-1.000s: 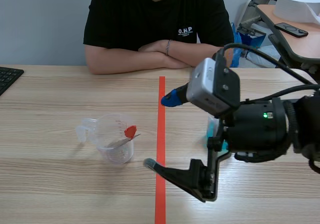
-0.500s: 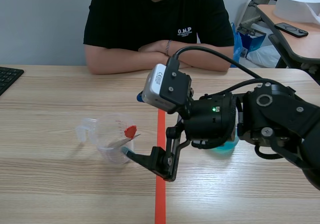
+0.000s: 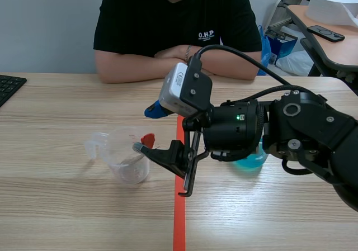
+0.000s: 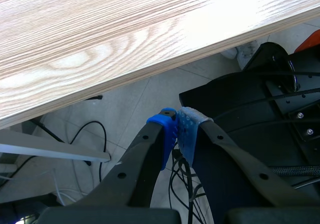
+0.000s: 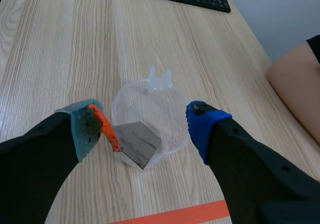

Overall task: Do the redox reaction experiment.
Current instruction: 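Lift the metal plate out of the left beaker, then move the plate over the blue solution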

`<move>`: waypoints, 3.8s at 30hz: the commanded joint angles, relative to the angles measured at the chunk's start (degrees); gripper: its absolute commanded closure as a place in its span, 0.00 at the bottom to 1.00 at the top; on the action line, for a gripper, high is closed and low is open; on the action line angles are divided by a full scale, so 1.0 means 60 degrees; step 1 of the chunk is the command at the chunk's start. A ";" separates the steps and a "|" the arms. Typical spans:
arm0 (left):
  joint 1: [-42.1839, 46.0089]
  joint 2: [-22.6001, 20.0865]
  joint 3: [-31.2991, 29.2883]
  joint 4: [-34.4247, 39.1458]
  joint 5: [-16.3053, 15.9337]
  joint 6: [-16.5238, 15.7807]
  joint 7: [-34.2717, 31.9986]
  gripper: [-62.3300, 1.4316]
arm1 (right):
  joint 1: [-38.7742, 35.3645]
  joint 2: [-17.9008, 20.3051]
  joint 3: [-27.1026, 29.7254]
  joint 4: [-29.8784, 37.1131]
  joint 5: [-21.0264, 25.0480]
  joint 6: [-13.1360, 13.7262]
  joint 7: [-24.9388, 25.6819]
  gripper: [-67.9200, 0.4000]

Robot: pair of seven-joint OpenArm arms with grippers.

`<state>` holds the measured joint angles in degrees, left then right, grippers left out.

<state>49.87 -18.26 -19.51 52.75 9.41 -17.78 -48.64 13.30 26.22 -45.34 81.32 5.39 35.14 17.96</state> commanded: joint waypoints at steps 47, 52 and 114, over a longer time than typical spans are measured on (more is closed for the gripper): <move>0.0124 -0.0033 -0.0066 0.0138 -0.0058 0.0015 -0.0142 0.91 | 0.1592 0.0076 0.0397 0.2226 0.4266 0.0222 -0.3883 0.97; 0.0124 -0.0033 -0.0066 0.0138 -0.0058 0.0015 -0.0142 0.91 | 0.1596 0.0076 0.1118 0.2914 0.5231 0.0222 -0.5257 0.97; 0.0124 -0.0033 -0.0069 0.0138 -0.0062 0.0015 -0.0142 0.91 | 0.0583 0.3701 0.6451 0.3373 1.0772 0.0259 -1.0761 0.97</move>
<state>49.87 -18.26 -19.51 52.75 9.39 -17.78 -48.64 16.12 47.46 -7.14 101.45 69.87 36.69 -47.37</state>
